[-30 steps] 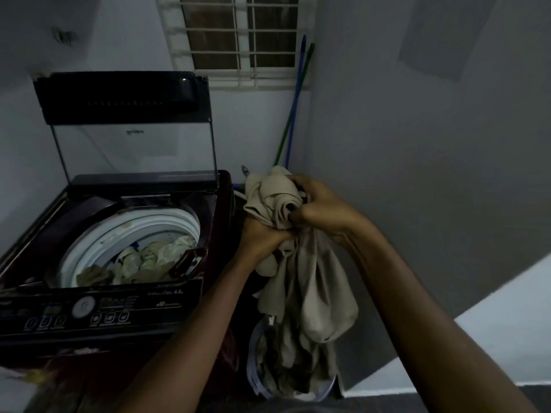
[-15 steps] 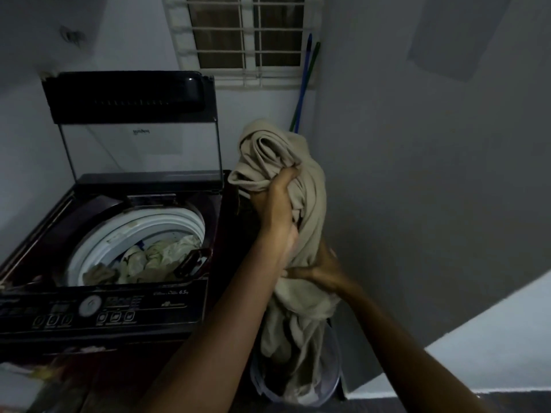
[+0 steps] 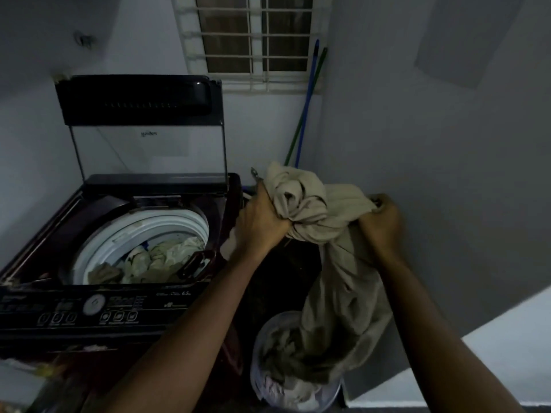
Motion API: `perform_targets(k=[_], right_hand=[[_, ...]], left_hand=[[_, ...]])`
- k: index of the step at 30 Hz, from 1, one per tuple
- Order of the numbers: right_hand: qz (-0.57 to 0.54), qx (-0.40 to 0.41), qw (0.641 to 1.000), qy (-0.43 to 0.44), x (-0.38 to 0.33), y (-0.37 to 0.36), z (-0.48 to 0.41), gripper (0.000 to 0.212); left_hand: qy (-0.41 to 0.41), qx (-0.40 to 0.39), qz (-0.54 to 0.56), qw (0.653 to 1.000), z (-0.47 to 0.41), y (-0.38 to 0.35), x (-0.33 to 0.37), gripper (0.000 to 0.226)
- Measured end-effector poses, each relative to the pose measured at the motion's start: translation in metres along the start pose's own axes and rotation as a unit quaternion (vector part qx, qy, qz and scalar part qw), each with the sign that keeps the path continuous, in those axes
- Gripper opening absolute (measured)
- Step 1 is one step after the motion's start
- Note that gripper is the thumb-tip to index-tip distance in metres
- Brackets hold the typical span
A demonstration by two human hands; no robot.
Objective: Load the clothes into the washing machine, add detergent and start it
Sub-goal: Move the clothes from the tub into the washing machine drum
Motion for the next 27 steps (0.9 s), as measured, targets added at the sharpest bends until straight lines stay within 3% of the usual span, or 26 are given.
perform_targets(k=[3,6,8,9,11,13,14,16,18,21,23,25,27], right_hand=[[-0.091,-0.052,0.993,-0.045,-0.033,-0.020,0.000,0.026],[-0.206,-0.233,0.948,-0.069,-0.063,-0.034,0.011,0.053],[-0.275,-0.290,0.912,-0.097,-0.070,-0.037,0.017,0.049],[-0.310,-0.297,0.894,-0.125,-0.073,-0.036,0.019,0.037],[-0.363,-0.293,0.866,-0.181,-0.076,-0.034,0.018,0.028],[-0.378,-0.298,0.856,-0.187,-0.077,-0.031,0.016,0.036],[-0.383,-0.306,0.852,-0.181,-0.078,-0.031,0.016,0.041],[-0.399,-0.312,0.844,-0.174,-0.083,-0.034,0.021,0.049],[-0.399,-0.317,0.845,-0.158,-0.087,-0.037,0.025,0.051],[-0.409,-0.284,0.859,-0.124,-0.090,-0.035,0.028,0.047],[-0.380,-0.225,0.896,-0.056,-0.074,-0.030,0.031,0.045],[-0.297,-0.172,0.939,0.038,-0.048,-0.022,0.041,0.055],[-0.234,-0.187,0.953,0.045,-0.018,-0.026,0.062,0.091]], left_hand=[[0.095,-0.043,0.097,0.990,0.003,-0.018,-0.003,0.091],[0.177,-0.090,0.255,0.946,0.000,-0.020,-0.012,0.078],[0.146,-0.158,0.341,0.915,0.000,-0.017,-0.016,0.044],[0.121,-0.190,0.361,0.905,0.002,-0.013,-0.019,0.040],[0.080,-0.269,0.381,0.881,0.009,-0.007,-0.021,0.047],[0.060,-0.322,0.368,0.870,0.014,-0.012,-0.024,0.066],[0.059,-0.303,0.363,0.879,0.014,-0.013,-0.023,0.073],[0.098,-0.175,0.363,0.910,0.009,-0.012,-0.022,0.089],[0.149,-0.125,0.401,0.895,0.006,-0.013,-0.023,0.090],[0.232,-0.237,0.459,0.824,0.014,-0.010,-0.012,0.030],[0.245,-0.215,0.483,0.813,0.010,-0.003,-0.005,0.020],[0.221,-0.097,0.529,0.814,-0.002,0.006,0.002,0.039],[0.218,-0.043,0.565,0.794,-0.006,0.011,0.011,0.058]])
Point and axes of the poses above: each hand's wrist, its own z-axis away from the middle knuckle, its own y-axis out of the back of the hand, x = y × z, the point moved 3 cm from there along -z, towards the middle knuckle, and after that the axes turned 11 degrees about y, right-handed, at the moved point
